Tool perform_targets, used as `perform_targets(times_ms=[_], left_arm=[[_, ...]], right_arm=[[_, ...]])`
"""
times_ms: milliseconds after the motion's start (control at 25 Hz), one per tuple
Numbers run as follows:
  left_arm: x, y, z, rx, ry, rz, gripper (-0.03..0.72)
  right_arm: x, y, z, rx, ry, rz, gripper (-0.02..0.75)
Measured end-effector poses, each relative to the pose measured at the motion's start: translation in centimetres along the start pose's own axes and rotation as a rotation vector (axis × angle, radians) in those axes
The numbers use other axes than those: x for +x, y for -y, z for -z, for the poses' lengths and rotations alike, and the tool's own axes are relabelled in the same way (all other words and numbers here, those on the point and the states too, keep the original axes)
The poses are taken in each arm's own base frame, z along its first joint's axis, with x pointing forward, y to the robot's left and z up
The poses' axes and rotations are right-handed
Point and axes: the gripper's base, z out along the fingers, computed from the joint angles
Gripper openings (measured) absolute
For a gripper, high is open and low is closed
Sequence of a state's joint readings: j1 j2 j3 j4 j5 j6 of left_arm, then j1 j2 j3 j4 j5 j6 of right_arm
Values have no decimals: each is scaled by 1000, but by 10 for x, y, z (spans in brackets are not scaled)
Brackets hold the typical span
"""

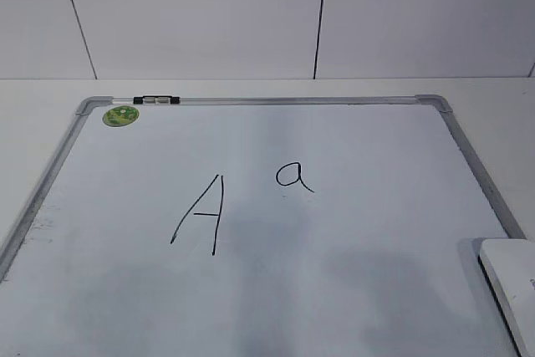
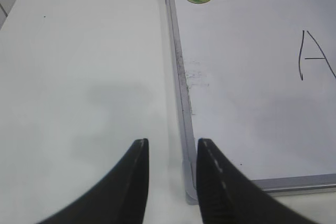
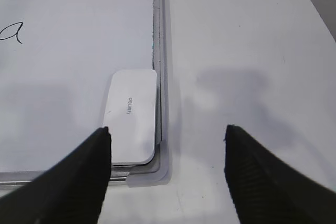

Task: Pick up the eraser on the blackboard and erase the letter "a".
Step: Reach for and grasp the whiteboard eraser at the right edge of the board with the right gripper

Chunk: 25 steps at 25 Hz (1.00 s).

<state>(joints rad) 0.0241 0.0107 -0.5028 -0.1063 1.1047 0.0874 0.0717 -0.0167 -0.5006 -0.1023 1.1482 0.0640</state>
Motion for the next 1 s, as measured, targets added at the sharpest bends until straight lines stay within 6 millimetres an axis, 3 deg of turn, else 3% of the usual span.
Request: perform_targets(times_ms=[1000], left_arm=[[0,0,0,0,0,0,235]], right_arm=[[-3,0,-3,0,-20,4,539]])
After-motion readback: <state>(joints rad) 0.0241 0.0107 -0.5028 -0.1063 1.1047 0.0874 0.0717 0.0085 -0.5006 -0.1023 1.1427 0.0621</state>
